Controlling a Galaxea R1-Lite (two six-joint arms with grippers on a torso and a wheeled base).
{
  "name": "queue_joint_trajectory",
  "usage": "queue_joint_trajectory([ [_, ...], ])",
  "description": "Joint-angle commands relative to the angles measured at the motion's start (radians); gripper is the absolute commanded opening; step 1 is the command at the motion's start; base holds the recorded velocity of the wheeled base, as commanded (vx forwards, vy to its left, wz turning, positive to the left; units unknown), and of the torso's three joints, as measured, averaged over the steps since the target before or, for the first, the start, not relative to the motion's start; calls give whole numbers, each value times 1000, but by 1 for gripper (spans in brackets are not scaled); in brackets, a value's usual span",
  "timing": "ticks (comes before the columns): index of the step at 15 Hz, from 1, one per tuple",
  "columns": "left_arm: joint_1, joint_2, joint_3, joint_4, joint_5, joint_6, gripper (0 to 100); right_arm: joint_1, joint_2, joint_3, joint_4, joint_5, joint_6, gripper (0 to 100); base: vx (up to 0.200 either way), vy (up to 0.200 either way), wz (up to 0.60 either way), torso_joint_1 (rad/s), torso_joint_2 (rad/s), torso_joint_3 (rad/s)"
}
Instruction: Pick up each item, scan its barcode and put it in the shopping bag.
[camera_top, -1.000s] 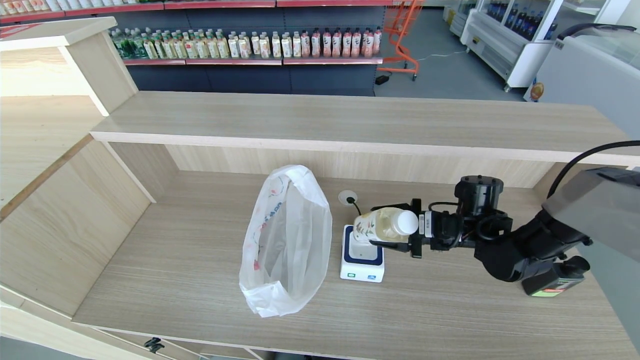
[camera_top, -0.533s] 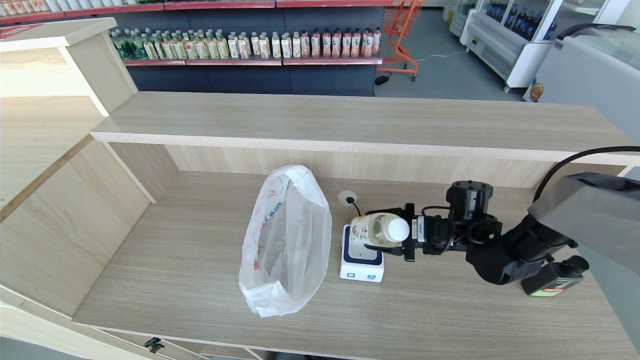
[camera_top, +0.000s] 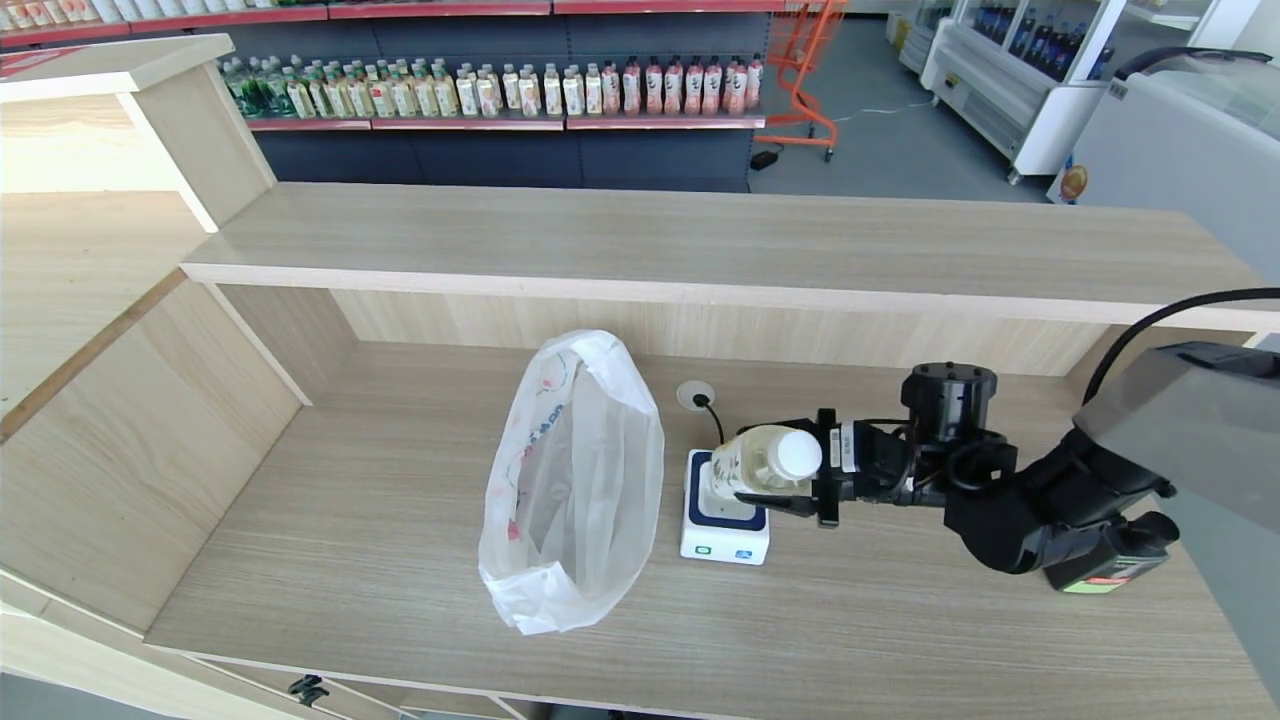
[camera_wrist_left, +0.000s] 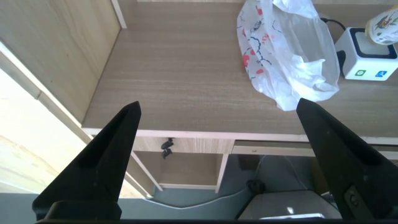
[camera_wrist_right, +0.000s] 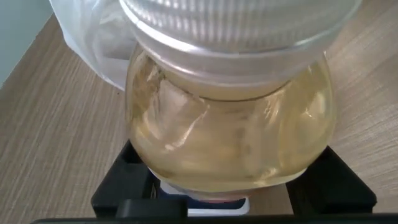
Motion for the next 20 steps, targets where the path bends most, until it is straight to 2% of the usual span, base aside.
queue_joint_trajectory([
  [1,0,0,0,0,-1,0,100,-53,-133,49,-2,2,111,0,0,0,0,0,0,0],
  [3,0,2,0,0,-1,0,100,-120,-392,173,-5,-13,513,0,0,0,0,0,0,0],
  [4,0,2,0,0,-1,0,100,-125,-480,184,-3,-71,683,0,0,0,0,0,0,0],
  [6,0,2,1,0,1,0,100,-116,-579,184,3,-174,956,0,0,0,0,0,0,0],
  [7,0,0,0,0,-1,0,100,-114,-602,188,4,-197,1023,0,0,0,0,0,0,0],
  [10,0,0,0,0,-1,0,100,-165,-625,242,10,-246,1062,0,0,0,0,0,0,0],
  [14,0,2,0,0,1,0,100,-223,-679,262,12,-248,1139,0,0,0,0,0,0,0],
  [18,0,2,0,0,-1,2,100,-238,-694,271,14,-246,1140,0,0,0,0,0,0,0],
  [20,0,0,0,0,-1,2,100,-237,-727,279,69,-246,1146,0,0,200,0,2,2,2],
])
